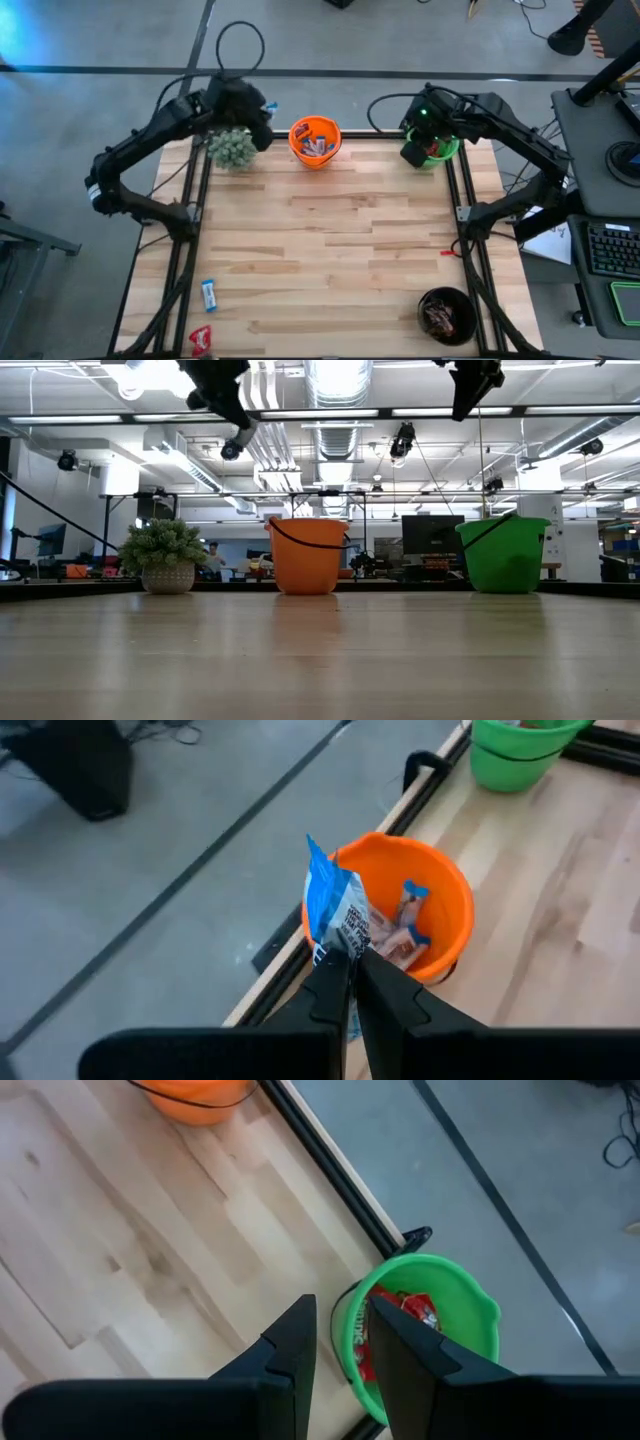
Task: Organize candy in baskets
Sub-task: Put the white chocolate bar into the orange bucket
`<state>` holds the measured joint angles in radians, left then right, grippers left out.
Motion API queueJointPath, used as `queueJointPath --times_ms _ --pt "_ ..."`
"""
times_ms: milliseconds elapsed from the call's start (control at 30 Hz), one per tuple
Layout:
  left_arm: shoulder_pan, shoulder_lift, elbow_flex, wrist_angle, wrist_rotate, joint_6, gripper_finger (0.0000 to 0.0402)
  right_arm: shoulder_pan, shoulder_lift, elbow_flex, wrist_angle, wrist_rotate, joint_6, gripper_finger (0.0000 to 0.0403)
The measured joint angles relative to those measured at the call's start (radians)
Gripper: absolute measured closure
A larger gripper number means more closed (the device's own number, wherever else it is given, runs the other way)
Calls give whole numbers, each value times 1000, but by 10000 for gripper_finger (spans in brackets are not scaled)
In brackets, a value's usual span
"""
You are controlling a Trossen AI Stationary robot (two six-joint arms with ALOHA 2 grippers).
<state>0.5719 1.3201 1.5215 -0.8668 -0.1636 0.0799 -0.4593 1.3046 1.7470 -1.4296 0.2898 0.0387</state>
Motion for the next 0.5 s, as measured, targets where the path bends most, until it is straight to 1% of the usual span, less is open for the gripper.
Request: queueJointPath --times_ms 133,333,433,500 --pt "66 57 0 40 137 36 401 -19 1 0 1 0 3 321" --pt "88 170 -2 145 278 111 401 -28 1 0 16 0 18 321" --pt "91 224 -2 222 327 136 401 -28 2 0 36 0 39 321" --pt "94 254 -2 259 337 147 401 -28 4 0 39 -1 40 321"
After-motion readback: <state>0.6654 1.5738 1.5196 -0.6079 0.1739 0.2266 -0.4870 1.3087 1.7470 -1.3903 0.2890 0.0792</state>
